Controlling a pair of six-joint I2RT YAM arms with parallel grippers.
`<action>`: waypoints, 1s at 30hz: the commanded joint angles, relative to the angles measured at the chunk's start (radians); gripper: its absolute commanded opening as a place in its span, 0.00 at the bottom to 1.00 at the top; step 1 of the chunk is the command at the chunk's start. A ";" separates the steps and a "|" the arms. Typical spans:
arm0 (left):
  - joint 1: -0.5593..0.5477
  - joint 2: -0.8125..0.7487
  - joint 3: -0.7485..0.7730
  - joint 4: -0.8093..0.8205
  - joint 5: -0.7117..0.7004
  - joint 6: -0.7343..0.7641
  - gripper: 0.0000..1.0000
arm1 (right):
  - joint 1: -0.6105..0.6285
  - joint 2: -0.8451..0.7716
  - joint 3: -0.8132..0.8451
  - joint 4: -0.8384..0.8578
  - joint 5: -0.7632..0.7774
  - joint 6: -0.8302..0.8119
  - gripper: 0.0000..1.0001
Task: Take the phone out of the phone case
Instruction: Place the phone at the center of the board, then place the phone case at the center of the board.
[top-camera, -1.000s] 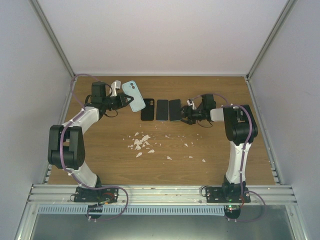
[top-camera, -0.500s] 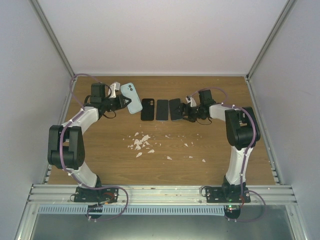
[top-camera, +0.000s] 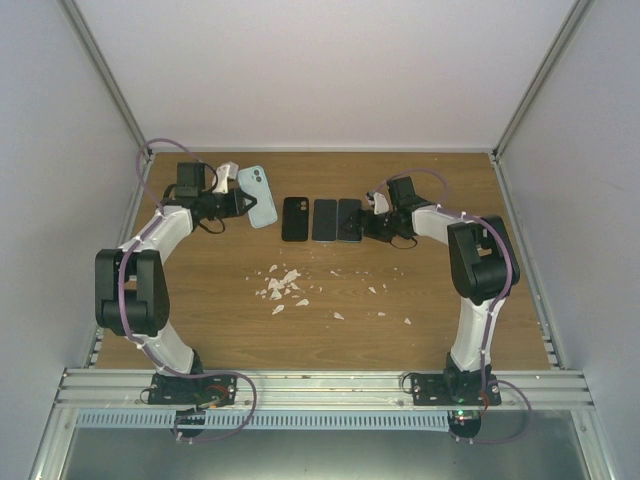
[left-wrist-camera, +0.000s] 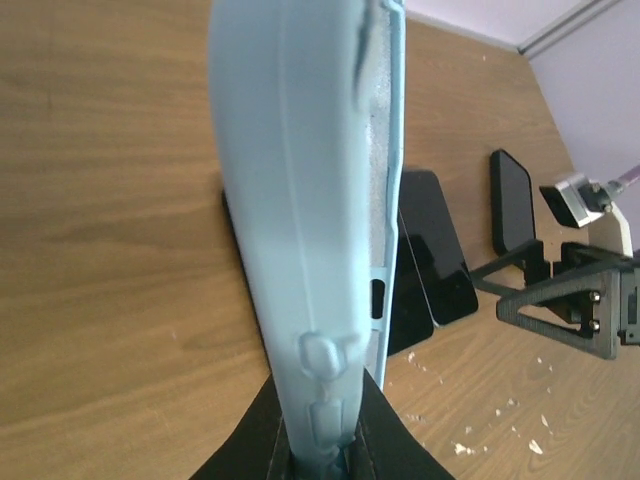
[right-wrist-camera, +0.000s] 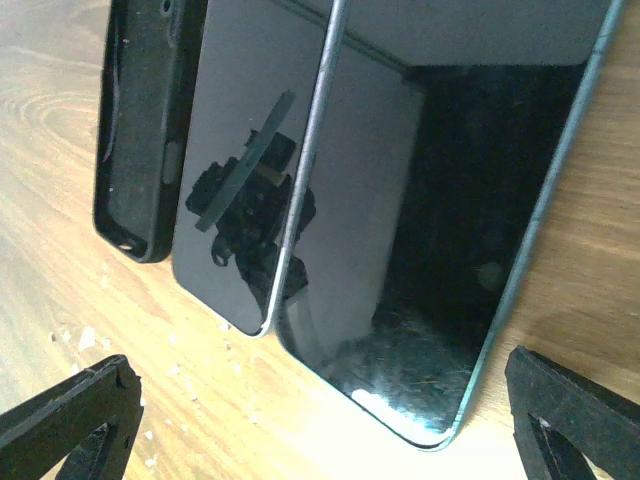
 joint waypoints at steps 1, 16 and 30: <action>0.029 0.053 0.114 -0.093 0.036 0.149 0.00 | -0.009 -0.011 0.001 -0.079 0.130 -0.058 1.00; 0.036 0.369 0.392 -0.465 0.127 0.439 0.00 | -0.038 -0.212 -0.012 -0.056 0.036 -0.205 0.99; 0.028 0.561 0.510 -0.493 0.110 0.369 0.00 | -0.123 -0.303 -0.092 -0.025 0.059 -0.196 1.00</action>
